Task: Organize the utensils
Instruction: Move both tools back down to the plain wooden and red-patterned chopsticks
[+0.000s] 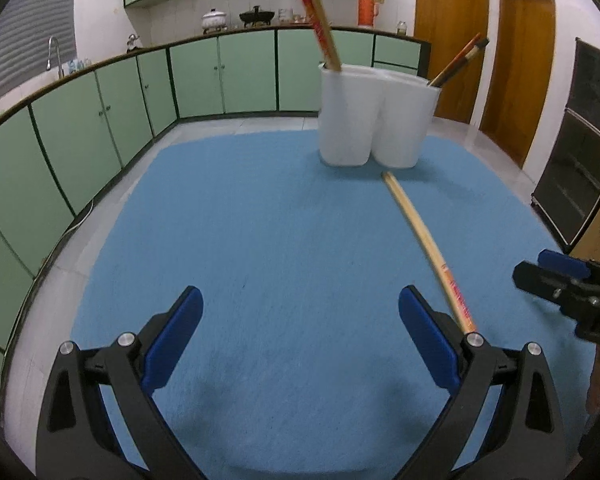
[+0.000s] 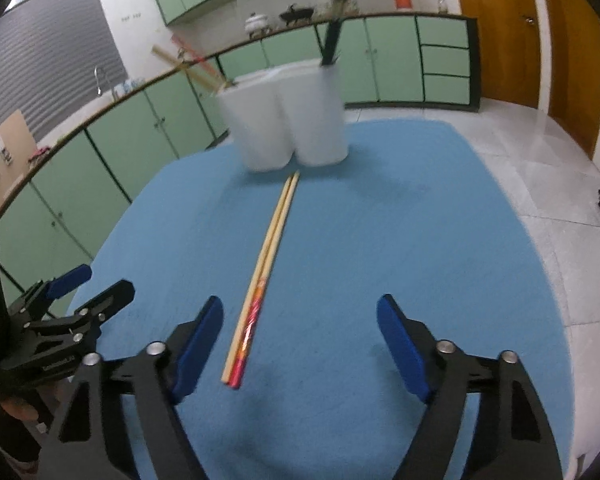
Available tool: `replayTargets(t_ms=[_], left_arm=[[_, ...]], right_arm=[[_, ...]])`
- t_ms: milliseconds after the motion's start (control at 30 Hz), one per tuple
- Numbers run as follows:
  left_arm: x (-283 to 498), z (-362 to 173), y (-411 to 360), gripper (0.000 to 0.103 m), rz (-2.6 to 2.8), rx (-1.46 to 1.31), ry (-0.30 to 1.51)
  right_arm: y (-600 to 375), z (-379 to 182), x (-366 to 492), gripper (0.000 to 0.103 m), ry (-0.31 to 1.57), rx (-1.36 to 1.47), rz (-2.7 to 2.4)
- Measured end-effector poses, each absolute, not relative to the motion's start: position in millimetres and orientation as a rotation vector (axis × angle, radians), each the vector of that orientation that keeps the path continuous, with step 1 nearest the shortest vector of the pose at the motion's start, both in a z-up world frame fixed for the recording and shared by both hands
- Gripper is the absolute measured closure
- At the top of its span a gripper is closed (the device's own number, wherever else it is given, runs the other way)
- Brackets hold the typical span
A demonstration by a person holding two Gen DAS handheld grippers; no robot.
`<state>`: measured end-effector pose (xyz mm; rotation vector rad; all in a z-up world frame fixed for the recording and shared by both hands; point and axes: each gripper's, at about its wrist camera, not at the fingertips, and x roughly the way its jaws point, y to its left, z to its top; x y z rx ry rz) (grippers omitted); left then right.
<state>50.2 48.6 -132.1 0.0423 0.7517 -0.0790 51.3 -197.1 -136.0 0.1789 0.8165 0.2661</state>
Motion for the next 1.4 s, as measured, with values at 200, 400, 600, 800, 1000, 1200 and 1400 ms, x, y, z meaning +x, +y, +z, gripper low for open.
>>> replayTargets(t_ms=[200,400,600,800,1000,1200,1400], left_arm=[[49,-134,59,0.008,-0.063,0.030,0.760],[49,-136,63,0.008,-0.060,0.026,0.761],[51,-138,68,0.008,-0.043,0.016,0.764],[52,-138,72,0.008,-0.032,0.007,0.764],[52,-138,69,0.008,-0.038,0.009,0.763],[53,-139,68,0.008,-0.038,0.011,0.766],[52,-140,70,0.008,-0.033,0.005,0.766]], right_arm=[[-183,-151,57,0.043,0.877,0.145,0.266],[-178,-155,60,0.045,0.891,0.130,0.266],[-172,-159,69,0.047,0.907,0.105,0.256],[-171,-160,70,0.049,0.902,0.087,0.250],[-175,-160,72,0.057,0.903,0.076,0.209],[-177,-158,71,0.057,0.905,0.125,0.248],[-168,-160,73,0.057,0.913,0.104,0.256]])
